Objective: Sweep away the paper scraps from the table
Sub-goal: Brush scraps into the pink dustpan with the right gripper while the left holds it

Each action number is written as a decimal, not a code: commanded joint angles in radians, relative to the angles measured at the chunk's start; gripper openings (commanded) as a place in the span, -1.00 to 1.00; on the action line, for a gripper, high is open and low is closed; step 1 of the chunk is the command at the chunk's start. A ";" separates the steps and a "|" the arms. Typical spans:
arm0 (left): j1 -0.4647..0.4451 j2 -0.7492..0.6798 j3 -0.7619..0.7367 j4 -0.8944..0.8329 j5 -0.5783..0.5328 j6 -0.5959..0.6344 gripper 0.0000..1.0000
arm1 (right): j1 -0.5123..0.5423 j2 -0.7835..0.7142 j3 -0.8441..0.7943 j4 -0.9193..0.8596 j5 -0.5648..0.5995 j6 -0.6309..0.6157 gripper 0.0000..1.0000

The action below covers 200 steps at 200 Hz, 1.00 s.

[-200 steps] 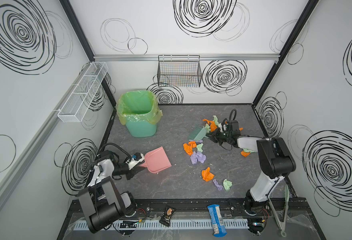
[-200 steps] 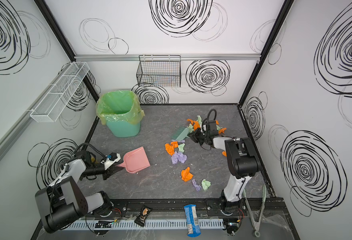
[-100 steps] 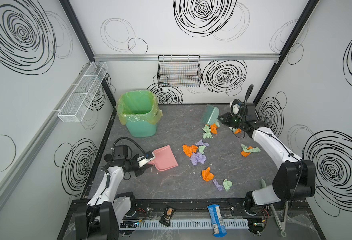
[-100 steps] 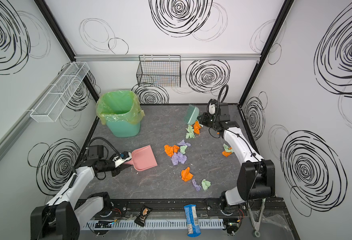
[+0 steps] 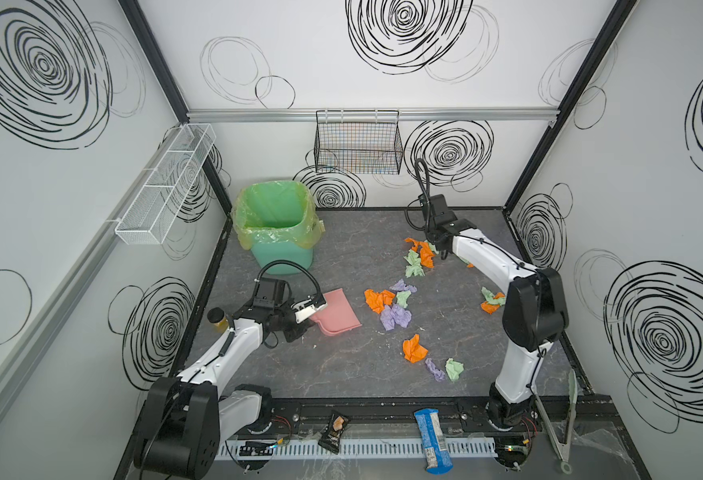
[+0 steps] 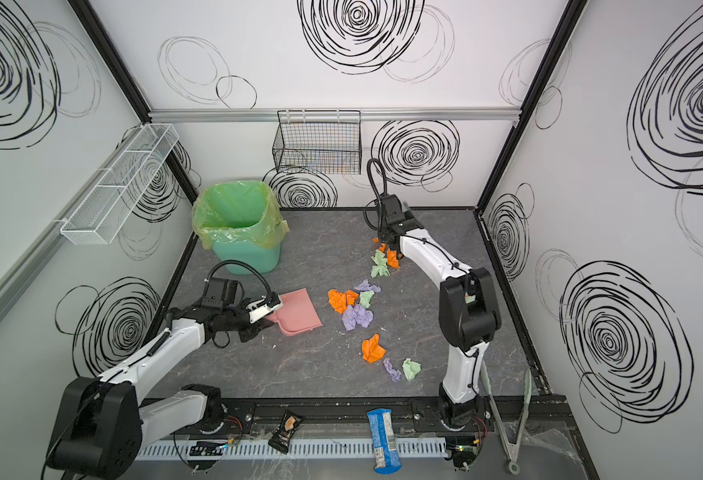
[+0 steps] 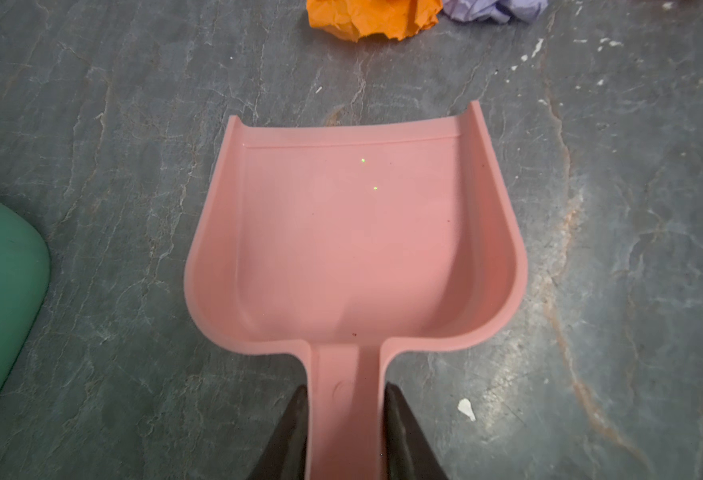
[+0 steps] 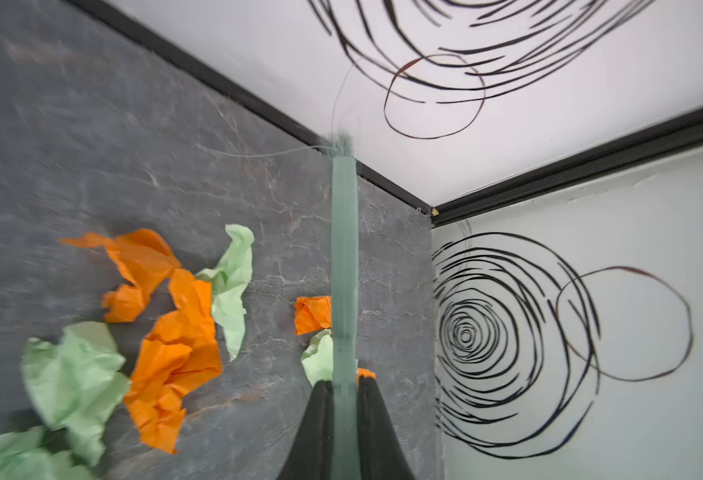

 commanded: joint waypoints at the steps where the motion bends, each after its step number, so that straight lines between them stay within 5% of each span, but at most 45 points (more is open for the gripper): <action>1: -0.052 0.020 0.027 0.043 -0.067 -0.064 -1.00 | -0.020 0.010 -0.014 0.218 0.160 -0.260 -1.00; 33: -0.111 0.028 0.016 0.055 -0.087 -0.077 -1.00 | -0.018 0.040 -0.035 0.299 0.052 -0.378 -1.00; 90: -0.219 0.045 0.007 0.067 -0.123 -0.130 -1.00 | 0.024 0.112 -0.023 0.254 -0.004 -0.376 -1.00; 200: -0.371 0.099 0.026 0.112 -0.222 -0.221 -1.00 | 0.117 0.124 -0.130 0.061 -0.009 -0.230 -1.00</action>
